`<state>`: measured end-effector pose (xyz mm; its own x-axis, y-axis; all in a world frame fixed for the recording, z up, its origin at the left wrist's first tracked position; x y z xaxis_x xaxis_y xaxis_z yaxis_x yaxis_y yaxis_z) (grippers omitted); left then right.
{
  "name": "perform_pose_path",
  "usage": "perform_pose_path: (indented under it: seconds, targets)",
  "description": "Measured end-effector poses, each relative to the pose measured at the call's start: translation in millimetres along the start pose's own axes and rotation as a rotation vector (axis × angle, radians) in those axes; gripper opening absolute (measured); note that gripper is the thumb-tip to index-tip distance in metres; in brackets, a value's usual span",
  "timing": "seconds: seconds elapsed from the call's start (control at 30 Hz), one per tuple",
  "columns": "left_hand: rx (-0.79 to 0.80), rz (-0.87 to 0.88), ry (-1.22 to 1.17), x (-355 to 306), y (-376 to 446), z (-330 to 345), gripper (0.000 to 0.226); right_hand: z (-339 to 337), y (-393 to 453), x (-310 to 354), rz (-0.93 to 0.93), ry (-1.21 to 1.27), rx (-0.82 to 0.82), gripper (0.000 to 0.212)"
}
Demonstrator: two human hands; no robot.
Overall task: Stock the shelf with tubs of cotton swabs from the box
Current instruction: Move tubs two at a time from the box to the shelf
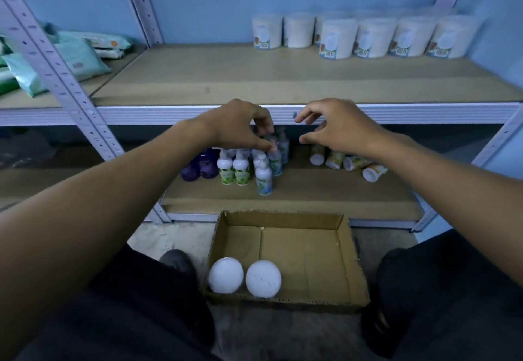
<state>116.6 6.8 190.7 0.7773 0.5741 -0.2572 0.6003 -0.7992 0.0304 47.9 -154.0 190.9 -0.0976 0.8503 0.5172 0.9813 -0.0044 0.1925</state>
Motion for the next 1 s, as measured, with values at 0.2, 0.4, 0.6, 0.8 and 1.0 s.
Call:
perform_pose_path:
  seconds: [0.2,0.4,0.6,0.8,1.0]
  targets:
    - [0.115,-0.026,-0.009,14.3,-13.7,43.6,0.053,54.9,-7.0,-6.7,0.044,0.024,0.095,0.039]
    - [0.197,-0.159,-0.158,43.4,-29.6,104.0,0.053,120.1,-17.9,-30.4,0.135,0.029,0.202,0.039]
    - [0.418,-0.313,-0.127,76.0,-52.9,173.3,0.062,188.9,-42.5,-54.4,0.288,0.075,0.375,0.052]
    - [0.577,-0.378,-0.133,95.9,-74.4,241.9,0.065,253.4,-74.5,-73.8,0.388,0.070,0.548,0.075]
    - [0.670,-0.422,-0.175,102.4,-95.4,290.3,0.084,293.4,-94.7,-82.1,0.453,0.047,0.693,0.082]
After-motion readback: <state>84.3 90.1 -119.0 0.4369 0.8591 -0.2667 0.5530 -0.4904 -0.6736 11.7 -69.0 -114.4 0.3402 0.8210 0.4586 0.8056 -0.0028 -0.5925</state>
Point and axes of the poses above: each hand's wrist, its own y-axis towards the middle knuckle, its own z-axis out of the palm, x = y × z, the point moved 8 cm from there along y, towards the middle knuckle, and after that the axes turned 3 degrees about y, right-handed, at the moved point
